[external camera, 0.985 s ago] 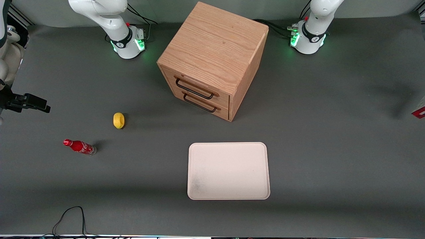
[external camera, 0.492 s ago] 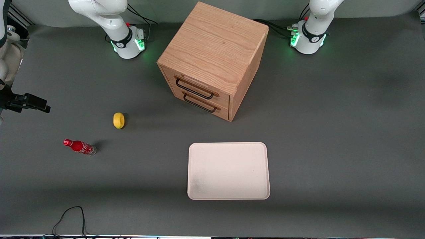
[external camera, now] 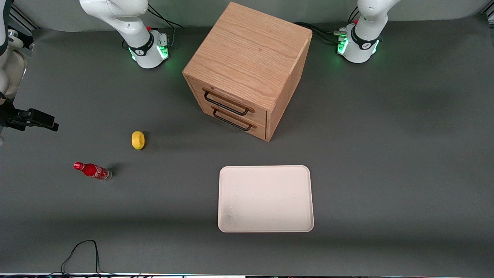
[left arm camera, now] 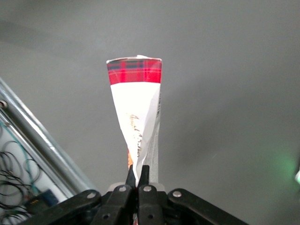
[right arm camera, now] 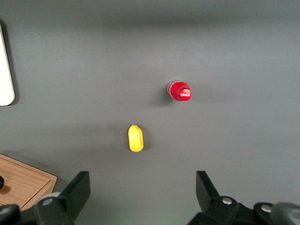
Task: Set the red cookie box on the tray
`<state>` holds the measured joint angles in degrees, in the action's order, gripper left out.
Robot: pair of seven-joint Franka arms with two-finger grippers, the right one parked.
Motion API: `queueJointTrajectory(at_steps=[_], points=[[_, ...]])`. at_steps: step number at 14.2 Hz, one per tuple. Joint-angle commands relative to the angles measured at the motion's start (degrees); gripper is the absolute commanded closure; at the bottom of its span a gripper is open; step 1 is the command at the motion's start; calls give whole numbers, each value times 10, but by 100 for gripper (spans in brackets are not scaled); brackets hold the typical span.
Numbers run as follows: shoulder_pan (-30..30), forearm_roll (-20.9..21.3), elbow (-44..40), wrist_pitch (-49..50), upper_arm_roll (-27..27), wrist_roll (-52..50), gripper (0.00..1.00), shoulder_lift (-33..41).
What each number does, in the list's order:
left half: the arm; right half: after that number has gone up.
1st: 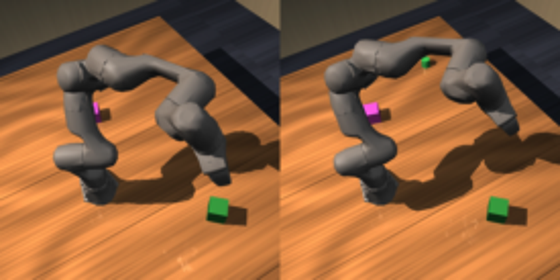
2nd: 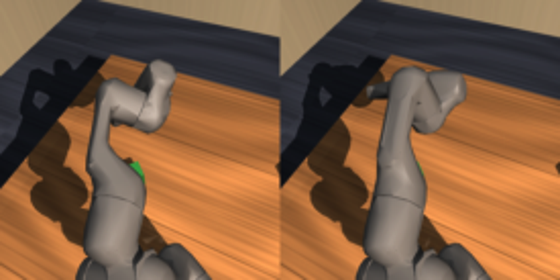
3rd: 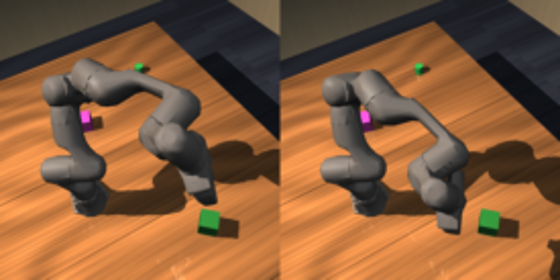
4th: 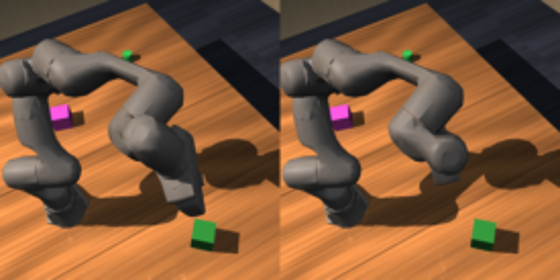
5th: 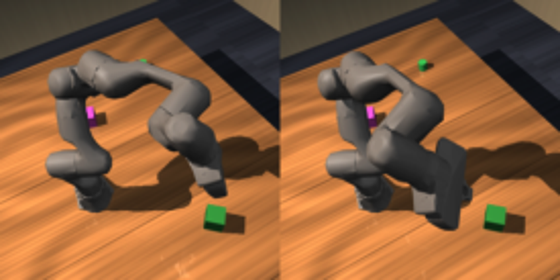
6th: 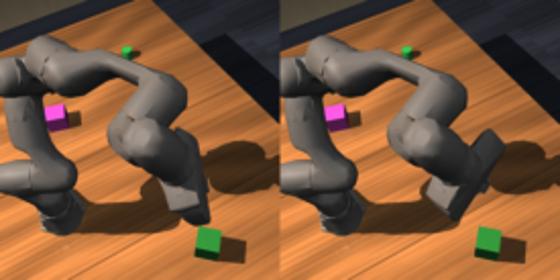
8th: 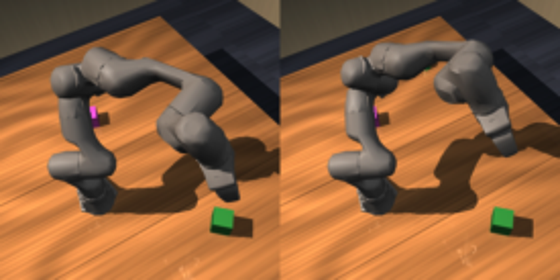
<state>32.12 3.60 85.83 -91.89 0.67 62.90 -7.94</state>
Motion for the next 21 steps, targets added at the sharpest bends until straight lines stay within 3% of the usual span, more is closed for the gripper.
queueJointTrajectory(at_steps=[1,3,8,13,17,21], points=[[-85,1,-64,61,-1,-155,100,-22],[-149,-27,-70,70,2,-294,100,-30],[-309,-32,-72,63,5,-596,100,-47],[-440,-32,-166,60,8,-841,100,-133],[-494,-33,-256,55,39,-967,100,-203],[-533,-32,-284,0,67,-1036,100,-245]])
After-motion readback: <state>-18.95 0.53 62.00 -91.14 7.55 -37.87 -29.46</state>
